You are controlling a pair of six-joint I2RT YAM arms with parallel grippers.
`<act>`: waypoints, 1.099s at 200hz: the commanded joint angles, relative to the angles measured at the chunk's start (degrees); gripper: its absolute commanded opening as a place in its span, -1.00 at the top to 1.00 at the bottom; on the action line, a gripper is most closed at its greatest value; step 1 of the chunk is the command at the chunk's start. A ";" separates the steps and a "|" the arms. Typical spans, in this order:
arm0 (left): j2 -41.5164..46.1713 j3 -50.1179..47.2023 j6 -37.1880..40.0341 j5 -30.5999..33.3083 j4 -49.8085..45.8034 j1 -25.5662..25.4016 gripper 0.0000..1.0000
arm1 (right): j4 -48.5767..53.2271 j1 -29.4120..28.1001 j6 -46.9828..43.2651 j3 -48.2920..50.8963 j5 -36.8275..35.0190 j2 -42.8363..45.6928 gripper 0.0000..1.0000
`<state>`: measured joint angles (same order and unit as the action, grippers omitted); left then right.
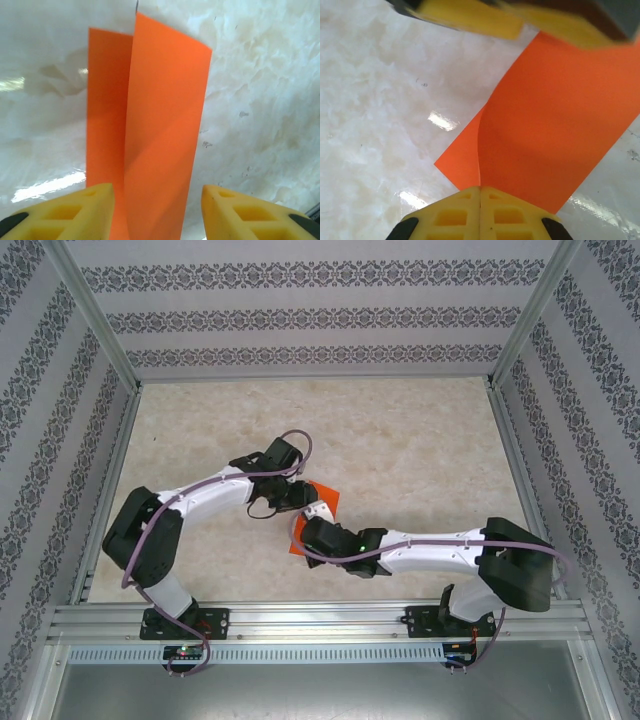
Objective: Fold a paper plane with a square sheet of paper (pick it up from the middle)
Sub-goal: Fold the triangle a second time at the center of the table.
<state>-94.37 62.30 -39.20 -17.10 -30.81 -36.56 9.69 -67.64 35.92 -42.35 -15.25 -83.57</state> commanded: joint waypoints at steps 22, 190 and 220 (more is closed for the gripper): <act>7.03 -2.89 -1.24 7.13 -3.01 -0.30 -0.05 | -12.42 4.30 1.65 5.43 11.67 3.49 1.00; 15.39 -20.09 -1.79 -4.72 7.14 -0.56 0.33 | -17.20 17.98 -0.87 9.19 33.20 0.33 1.00; 12.83 -19.80 -1.01 -7.81 9.74 -1.12 0.33 | -13.98 19.42 -2.09 8.61 32.65 0.84 1.00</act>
<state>-79.46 42.46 -41.60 -21.15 -25.50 -36.58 -6.33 -49.32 35.83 -33.89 16.71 -83.11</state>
